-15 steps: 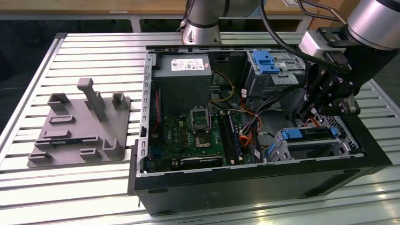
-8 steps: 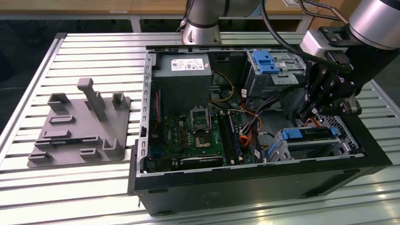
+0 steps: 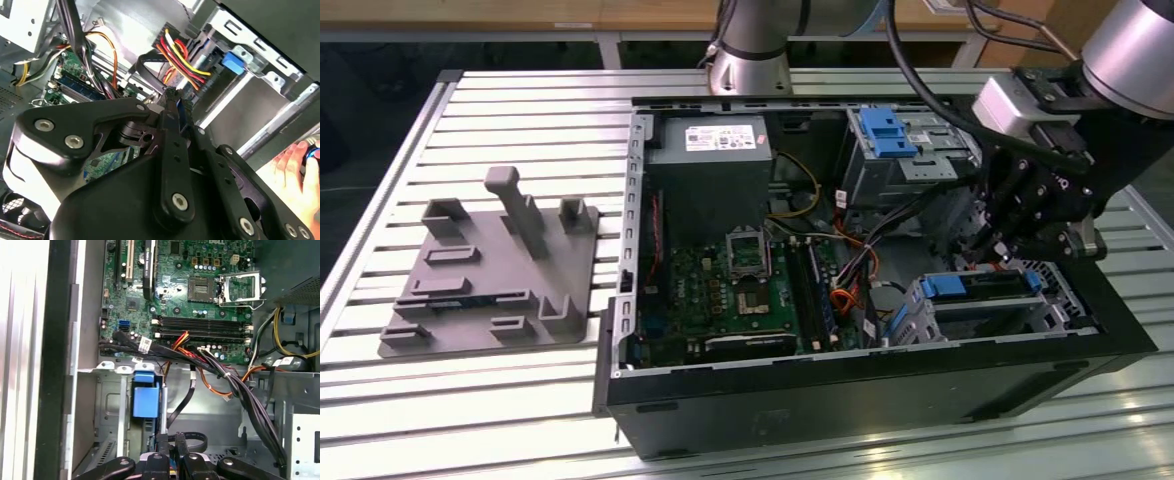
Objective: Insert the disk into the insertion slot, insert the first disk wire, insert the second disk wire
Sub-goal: 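Insert the second disk wire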
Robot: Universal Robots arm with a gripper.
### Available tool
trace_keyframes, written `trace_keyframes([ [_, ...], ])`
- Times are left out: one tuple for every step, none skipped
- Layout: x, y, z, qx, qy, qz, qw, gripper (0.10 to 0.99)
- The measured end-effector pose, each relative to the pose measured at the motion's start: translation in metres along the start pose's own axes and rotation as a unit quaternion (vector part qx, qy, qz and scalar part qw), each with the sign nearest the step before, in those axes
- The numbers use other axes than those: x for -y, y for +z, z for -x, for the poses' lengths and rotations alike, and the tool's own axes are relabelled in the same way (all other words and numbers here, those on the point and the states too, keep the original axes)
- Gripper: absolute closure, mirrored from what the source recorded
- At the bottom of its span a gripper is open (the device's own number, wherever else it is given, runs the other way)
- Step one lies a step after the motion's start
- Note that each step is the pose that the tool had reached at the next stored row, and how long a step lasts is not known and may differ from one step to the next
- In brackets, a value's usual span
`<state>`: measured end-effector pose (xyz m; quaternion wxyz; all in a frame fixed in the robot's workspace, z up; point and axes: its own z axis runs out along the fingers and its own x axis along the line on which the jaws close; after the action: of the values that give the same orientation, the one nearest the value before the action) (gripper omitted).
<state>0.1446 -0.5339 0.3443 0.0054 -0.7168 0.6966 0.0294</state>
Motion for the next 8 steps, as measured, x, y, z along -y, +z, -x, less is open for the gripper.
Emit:
trace_keyframes([
  [0.0005, -0.0001, -0.0015, 0.0001, 0.0, 0.0004, 1.0, 0.89],
  [0.0007, -0.0002, -0.0031, 0.0001, 0.0, 0.0006, 1.0, 0.89],
  [0.0006, -0.0002, -0.0049, 0.0001, 0.0, 0.0006, 1.0, 0.89],
  [0.0007, -0.0003, -0.0057, 0.0002, 0.0, 0.0006, 1.0, 0.89],
  [0.0007, -0.0003, -0.0057, 0.0001, 0.0, 0.0006, 1.0, 0.89],
  [0.0007, -0.0003, -0.0057, 0.0002, 0.0, 0.0006, 1.0, 0.89],
  [0.0007, -0.0003, -0.0057, 0.0002, 0.0, 0.0006, 1.0, 0.89],
  [0.0007, -0.0004, -0.0057, 0.0001, 0.0, 0.0006, 1.0, 0.89],
])
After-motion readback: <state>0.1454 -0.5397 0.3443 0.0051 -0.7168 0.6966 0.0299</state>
